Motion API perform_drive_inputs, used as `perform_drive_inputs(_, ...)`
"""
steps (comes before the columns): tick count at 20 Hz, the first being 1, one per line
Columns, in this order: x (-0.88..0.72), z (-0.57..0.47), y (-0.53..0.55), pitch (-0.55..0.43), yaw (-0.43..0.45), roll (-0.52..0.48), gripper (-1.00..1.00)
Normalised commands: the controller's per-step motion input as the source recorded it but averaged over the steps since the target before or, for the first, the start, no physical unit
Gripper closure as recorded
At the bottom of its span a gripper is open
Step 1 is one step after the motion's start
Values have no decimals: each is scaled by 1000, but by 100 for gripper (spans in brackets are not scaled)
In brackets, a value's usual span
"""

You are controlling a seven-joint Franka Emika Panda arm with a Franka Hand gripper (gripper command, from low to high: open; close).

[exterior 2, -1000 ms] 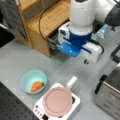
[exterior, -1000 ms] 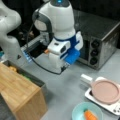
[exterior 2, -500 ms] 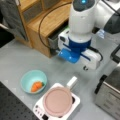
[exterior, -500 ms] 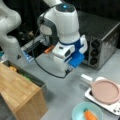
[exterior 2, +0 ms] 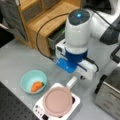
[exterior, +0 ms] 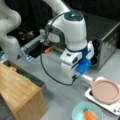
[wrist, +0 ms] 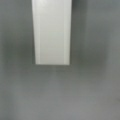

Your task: Pick up the pan. Place the pan on the table. Pick up the bowl. Place the bowl on the stove.

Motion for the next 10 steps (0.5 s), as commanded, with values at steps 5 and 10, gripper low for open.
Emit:
perform_drive_inputs(5,286,-41,97,98,-204,1,-100)
perform_drive_inputs(10,243,-92,75,46,-124,-9,-100)
